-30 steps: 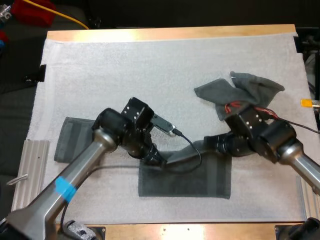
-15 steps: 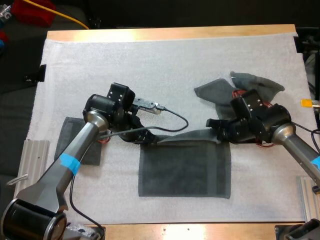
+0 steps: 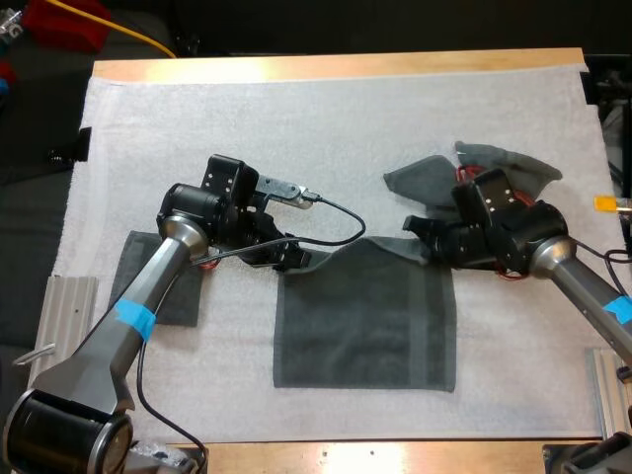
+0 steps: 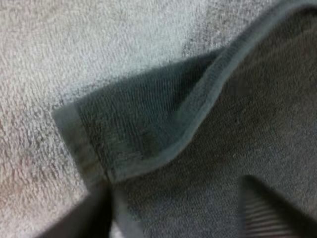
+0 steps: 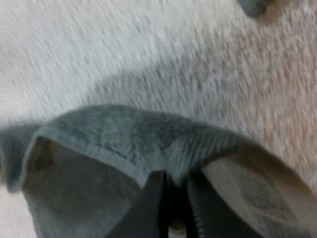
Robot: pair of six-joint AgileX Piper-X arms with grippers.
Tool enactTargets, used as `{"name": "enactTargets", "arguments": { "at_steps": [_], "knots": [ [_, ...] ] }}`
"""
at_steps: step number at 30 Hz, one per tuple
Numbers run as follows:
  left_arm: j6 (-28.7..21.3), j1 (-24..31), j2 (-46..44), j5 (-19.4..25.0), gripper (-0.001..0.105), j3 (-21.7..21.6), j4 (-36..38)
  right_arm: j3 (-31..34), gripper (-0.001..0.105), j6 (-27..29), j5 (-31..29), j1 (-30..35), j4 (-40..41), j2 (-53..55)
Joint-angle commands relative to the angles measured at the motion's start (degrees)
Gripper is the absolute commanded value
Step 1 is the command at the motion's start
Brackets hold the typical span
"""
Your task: Pick towel from pile, fold and stack
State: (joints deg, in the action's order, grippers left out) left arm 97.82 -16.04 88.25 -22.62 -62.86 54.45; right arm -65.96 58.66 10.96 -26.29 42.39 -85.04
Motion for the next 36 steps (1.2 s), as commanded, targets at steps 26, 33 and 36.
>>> {"name": "enactTargets", "arguments": {
  "at_steps": [26, 33, 36],
  "knots": [
    [-3.43, 0.05, -7.71, 2.35, 0.068, -0.05, 4.91, -0.46, 0.078, 17.86, -0.93, -0.37, 3.51, 6.12],
    [-3.19, -1.74, -13.22, 2.72, 0.068, -0.05, 9.90, -0.46, 0.078, 19.93, -0.93, -0.37, 10.23, 10.19],
    [-2.37, -3.64, -15.31, 3.99, 0.068, -0.05, 11.62, -0.46, 0.078, 19.98, -0.93, -0.37, 12.13, 12.17]
  ]
}}
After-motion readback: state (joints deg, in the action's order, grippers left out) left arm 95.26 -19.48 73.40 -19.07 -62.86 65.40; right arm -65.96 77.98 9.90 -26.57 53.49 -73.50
